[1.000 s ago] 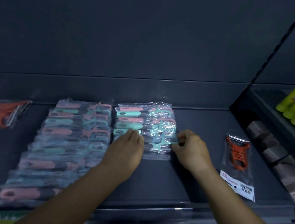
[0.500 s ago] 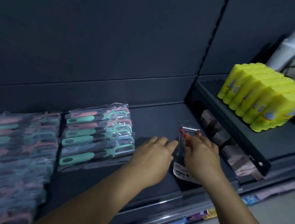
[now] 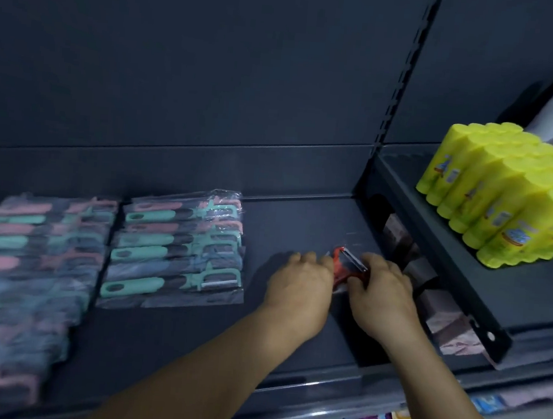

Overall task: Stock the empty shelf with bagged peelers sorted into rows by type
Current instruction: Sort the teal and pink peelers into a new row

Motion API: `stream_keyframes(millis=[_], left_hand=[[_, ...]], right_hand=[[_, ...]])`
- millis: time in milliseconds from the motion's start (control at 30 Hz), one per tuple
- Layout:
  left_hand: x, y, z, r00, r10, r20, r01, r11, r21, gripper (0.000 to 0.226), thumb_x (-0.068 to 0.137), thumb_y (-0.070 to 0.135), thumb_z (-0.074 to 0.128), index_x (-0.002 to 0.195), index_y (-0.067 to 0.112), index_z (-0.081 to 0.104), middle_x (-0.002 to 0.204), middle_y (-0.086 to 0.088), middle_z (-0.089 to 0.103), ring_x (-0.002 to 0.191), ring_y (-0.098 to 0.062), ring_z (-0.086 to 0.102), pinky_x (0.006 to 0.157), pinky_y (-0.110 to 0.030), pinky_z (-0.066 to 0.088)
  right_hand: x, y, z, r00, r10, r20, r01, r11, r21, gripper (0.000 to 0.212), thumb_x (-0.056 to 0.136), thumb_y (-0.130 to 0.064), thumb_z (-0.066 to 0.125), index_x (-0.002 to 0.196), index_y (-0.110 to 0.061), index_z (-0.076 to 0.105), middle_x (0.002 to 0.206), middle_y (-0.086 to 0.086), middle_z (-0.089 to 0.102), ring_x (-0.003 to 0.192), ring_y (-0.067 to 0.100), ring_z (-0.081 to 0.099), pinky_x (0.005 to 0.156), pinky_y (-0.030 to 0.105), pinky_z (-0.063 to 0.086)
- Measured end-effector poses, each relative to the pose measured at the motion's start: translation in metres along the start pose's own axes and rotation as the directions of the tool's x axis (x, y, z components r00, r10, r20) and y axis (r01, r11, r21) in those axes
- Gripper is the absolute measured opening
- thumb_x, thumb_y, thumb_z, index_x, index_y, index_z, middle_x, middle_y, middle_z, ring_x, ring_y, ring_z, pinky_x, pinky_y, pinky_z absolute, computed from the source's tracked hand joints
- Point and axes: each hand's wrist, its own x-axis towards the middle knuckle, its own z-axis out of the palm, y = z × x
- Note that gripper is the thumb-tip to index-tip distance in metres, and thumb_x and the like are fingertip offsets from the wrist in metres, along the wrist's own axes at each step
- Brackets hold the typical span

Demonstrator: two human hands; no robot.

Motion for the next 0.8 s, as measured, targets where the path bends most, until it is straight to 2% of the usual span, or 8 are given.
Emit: stream_keyframes(millis=[200,300,433,467,533,633,733,800], left_hand=[[-0.018,-0.026,-0.013,0.981,-0.008,-0.193,0.003,1.000,-0.029,0.039,0.086,0.008,0.059,0.122,0.012,0.044,0.120,-0.007,0.053,0.113,-0.025,0.048,0.086,-0.036,0.046],[-0.036,-0.056,-0.026,0.973,-0.010,-0.229,0.001,0.999,-0.041,0.046,0.087,0.007,0.058,0.130,0.012,0.043,0.122,-0.005,0.050,0.116,-0.024,0.045,0.088,-0.036,0.045],[-0.076,-0.108,-0.041,0.966,-0.055,-0.253,0.062,0.998,0.018,0.044,0.087,0.010,0.058,0.128,0.015,0.043,0.121,-0.001,0.047,0.113,-0.021,0.043,0.089,-0.032,0.042],[-0.089,-0.124,-0.044,0.955,-0.061,-0.292,0.075,0.996,0.038,0.046,0.082,0.009,0.063,0.125,0.015,0.047,0.118,-0.001,0.051,0.109,-0.021,0.047,0.087,-0.032,0.045],[-0.118,-0.156,-0.050,0.935,-0.075,-0.346,0.104,0.992,0.067,0.053,0.061,0.008,0.080,0.110,0.012,0.061,0.100,-0.003,0.061,0.090,-0.023,0.060,0.072,-0.031,0.054],[-0.167,-0.206,-0.057,0.911,-0.128,-0.393,0.161,0.985,0.054,0.060,0.041,-0.002,0.084,0.098,0.008,0.067,0.087,-0.006,0.066,0.075,-0.026,0.063,0.061,-0.033,0.057],[-0.215,-0.250,-0.067,0.896,-0.166,-0.413,0.201,0.979,0.043,0.066,0.040,-0.005,0.084,0.103,0.007,0.067,0.094,-0.007,0.067,0.083,-0.028,0.063,0.071,-0.035,0.057],[-0.251,-0.282,-0.074,0.896,-0.197,-0.398,0.234,0.971,0.044,0.067,0.054,0.000,0.082,0.117,0.008,0.061,0.110,-0.007,0.062,0.098,-0.030,0.059,0.085,-0.036,0.051]], right_hand=[[0.001,-0.012,0.007,0.997,-0.060,-0.058,0.066,0.992,0.106,0.042,0.092,-0.025,0.052,0.132,-0.013,0.050,0.130,0.013,0.059,0.122,0.034,0.050,0.102,0.037,0.040],[-0.009,-0.038,0.013,0.989,-0.129,-0.069,0.141,0.971,0.194,0.032,0.093,-0.022,0.053,0.124,-0.014,0.056,0.118,0.007,0.067,0.112,0.028,0.059,0.090,0.029,0.043],[-0.030,-0.087,0.034,0.975,-0.210,-0.066,0.220,0.918,0.331,0.013,0.089,-0.019,0.059,0.102,-0.018,0.062,0.091,-0.001,0.071,0.092,0.023,0.066,0.076,0.024,0.043],[-0.038,-0.100,0.042,0.971,-0.231,-0.054,0.235,0.904,0.357,0.007,0.089,-0.020,0.060,0.096,-0.020,0.062,0.085,-0.004,0.069,0.088,0.021,0.066,0.073,0.024,0.043],[-0.059,-0.131,0.056,0.960,-0.280,-0.027,0.268,0.880,0.392,0.004,0.089,-0.025,0.061,0.087,-0.025,0.058,0.076,-0.010,0.067,0.081,0.019,0.066,0.068,0.025,0.043],[-0.099,-0.178,0.083,0.942,-0.336,0.007,0.305,0.863,0.403,0.005,0.089,-0.028,0.061,0.088,-0.024,0.058,0.078,-0.009,0.066,0.079,0.019,0.065,0.069,0.028,0.046],[-0.137,-0.219,0.110,0.916,-0.400,0.028,0.357,0.847,0.393,0.004,0.090,-0.025,0.059,0.093,-0.022,0.058,0.085,-0.005,0.067,0.081,0.021,0.064,0.071,0.028,0.044],[-0.166,-0.248,0.132,0.890,-0.453,0.050,0.407,0.838,0.364,0.010,0.091,-0.023,0.057,0.100,-0.024,0.058,0.090,-0.005,0.065,0.079,0.018,0.060,0.069,0.024,0.038]])
